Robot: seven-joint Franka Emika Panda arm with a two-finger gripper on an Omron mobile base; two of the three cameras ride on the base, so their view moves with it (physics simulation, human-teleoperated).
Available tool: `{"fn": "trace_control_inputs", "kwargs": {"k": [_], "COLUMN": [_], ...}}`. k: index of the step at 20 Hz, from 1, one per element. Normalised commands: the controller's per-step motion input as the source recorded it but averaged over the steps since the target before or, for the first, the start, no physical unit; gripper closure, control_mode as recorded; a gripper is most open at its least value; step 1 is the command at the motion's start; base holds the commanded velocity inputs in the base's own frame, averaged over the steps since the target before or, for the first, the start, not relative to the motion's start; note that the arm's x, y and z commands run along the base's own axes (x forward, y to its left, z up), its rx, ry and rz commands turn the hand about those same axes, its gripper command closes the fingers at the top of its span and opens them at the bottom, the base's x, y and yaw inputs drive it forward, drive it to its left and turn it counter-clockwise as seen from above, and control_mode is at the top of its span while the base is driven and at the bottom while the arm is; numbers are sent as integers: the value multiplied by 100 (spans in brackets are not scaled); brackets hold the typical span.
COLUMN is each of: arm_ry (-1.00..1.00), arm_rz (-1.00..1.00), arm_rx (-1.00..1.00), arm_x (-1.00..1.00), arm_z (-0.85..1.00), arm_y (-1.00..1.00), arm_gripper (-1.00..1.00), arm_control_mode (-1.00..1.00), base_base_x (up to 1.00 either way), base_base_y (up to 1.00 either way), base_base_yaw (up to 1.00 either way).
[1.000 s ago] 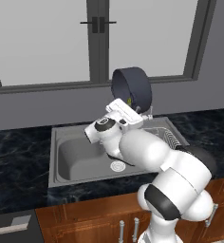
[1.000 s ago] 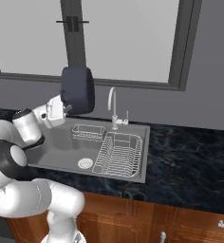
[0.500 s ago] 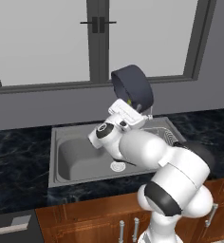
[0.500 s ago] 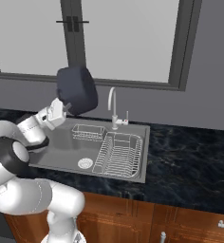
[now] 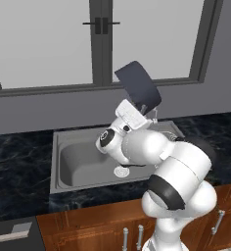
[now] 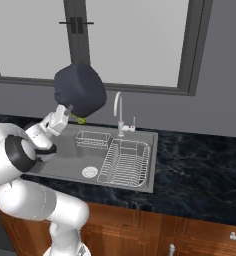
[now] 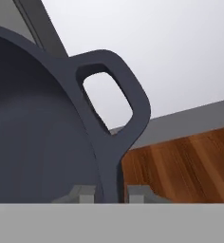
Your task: Dump the broccoli from the pot into the sink. Then turn on the water and wash the broccoli. Then turn off the water and put the broccoli back in the pot.
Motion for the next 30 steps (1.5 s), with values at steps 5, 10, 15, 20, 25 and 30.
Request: {"fn": "trace_control_inputs", "kwargs": {"k": [5,10,15,20,25,30], "arm_ry": [-19,-17,-19,-11,0,0], "arm_rz": [-6,-3,-4,-4,0,1], "arm_rx": [-18,-11,0,17,29,28], "arm_x": [0,0,-15,-71,-67,-56], "arm_z": [0,0,2,13,16,17], "arm_y": [-1,0,-2,0,-1,-8], "arm_gripper": [100,100,100,100,100,100], "arm_control_mode": [-100,-100,-100,-100,-100,-100], "base_base_x": [0,0,0,0,0,0], "base_base_y": [0,0,0,0,0,0], "base_base_yaw": [0,0,0,0,0,0]}}
